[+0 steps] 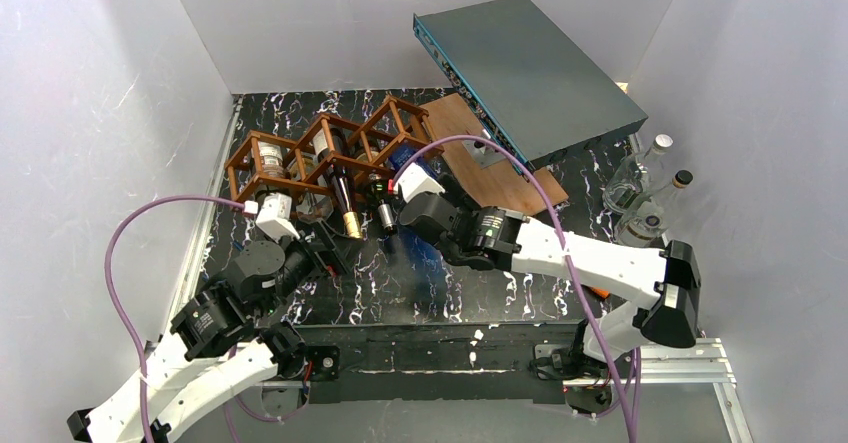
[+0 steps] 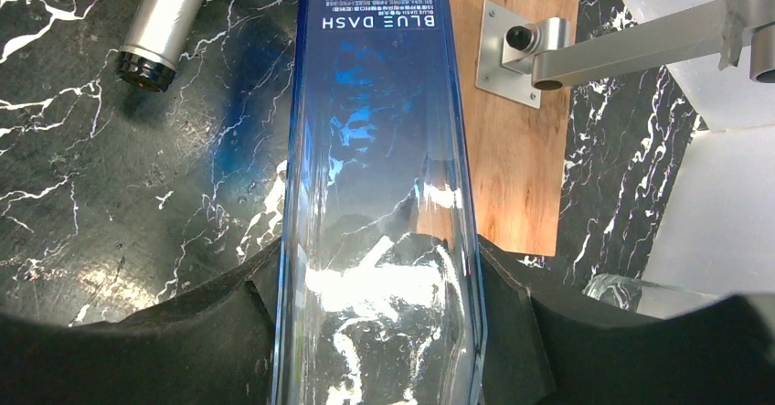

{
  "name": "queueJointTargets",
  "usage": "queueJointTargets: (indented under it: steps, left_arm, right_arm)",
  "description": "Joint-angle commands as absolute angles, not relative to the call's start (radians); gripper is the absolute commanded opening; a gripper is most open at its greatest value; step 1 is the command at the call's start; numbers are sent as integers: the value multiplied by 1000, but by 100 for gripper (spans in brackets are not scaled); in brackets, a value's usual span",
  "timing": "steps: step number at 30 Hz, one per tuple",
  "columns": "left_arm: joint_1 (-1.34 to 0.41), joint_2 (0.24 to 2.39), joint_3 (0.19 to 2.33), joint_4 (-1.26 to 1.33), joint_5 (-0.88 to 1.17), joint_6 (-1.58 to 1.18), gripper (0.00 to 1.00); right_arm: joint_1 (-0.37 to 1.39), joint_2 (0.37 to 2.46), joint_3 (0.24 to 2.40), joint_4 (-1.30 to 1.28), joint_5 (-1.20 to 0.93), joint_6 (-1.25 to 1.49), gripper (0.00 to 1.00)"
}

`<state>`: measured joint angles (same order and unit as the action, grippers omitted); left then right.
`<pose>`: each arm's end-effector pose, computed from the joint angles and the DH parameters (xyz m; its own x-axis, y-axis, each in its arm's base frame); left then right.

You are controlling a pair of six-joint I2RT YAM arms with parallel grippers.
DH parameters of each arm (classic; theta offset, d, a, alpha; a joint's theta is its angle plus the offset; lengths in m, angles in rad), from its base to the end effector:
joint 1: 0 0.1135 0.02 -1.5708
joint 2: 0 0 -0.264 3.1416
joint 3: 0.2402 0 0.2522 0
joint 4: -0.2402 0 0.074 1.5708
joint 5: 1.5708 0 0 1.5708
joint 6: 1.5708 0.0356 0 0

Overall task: Take the wine bottle off the wine rack
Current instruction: Pick up the wine bottle from the wine rack.

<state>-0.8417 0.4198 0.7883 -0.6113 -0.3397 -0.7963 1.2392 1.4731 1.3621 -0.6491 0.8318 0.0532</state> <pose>0.0690 -0.0594 0.3394 -0.4606 -0.4960 -0.7361 0.2266 0.7361 -0.6378 0.1275 0.2896 0.3412 -0.2486 -0.6119 -0.7508 -0.4499 0.7594 -0.4700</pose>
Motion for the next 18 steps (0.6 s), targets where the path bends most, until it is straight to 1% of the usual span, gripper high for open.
queueJointTargets:
  steps: [1, 18]
  left_arm:
    - [-848, 434, 825, -591, -339, -774, 98]
    - [-847, 492, 841, -559, -309, -730, 98]
  right_arm:
    - [1224, 1372, 1374, -536, 912, 59, 1]
    - [1164, 1270, 1326, -597, 741, 28, 1]
